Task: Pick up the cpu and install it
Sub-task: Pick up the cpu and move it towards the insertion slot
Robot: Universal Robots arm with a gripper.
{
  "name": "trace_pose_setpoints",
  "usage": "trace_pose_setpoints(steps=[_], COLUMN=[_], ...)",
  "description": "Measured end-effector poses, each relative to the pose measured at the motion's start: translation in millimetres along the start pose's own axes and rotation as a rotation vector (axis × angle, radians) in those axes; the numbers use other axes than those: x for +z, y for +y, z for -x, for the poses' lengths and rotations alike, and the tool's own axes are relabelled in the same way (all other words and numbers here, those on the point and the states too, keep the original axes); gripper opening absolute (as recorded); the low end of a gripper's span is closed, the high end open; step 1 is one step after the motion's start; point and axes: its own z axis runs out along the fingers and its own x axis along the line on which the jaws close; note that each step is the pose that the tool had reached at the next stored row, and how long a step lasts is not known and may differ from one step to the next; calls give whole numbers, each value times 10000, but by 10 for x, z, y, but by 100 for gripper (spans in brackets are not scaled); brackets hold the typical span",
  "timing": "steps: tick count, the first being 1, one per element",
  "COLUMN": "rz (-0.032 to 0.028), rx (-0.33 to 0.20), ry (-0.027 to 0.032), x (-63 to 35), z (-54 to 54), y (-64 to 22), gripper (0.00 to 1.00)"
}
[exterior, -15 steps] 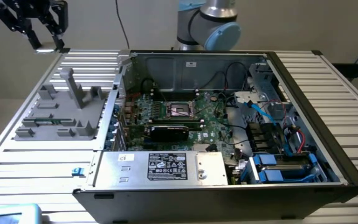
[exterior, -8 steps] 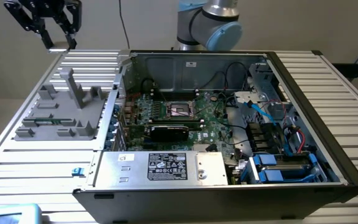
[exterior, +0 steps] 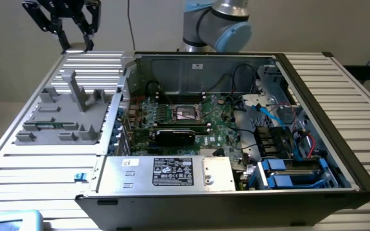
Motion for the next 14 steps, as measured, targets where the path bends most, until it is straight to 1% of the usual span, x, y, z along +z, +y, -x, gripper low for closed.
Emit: trace_pose_setpoints(steps=[6, 14], rz=[0, 2], rx=[0, 0], ry=[1, 0], x=[-15, -32], z=[240, 595], y=[-21, -45], gripper=[55, 55])
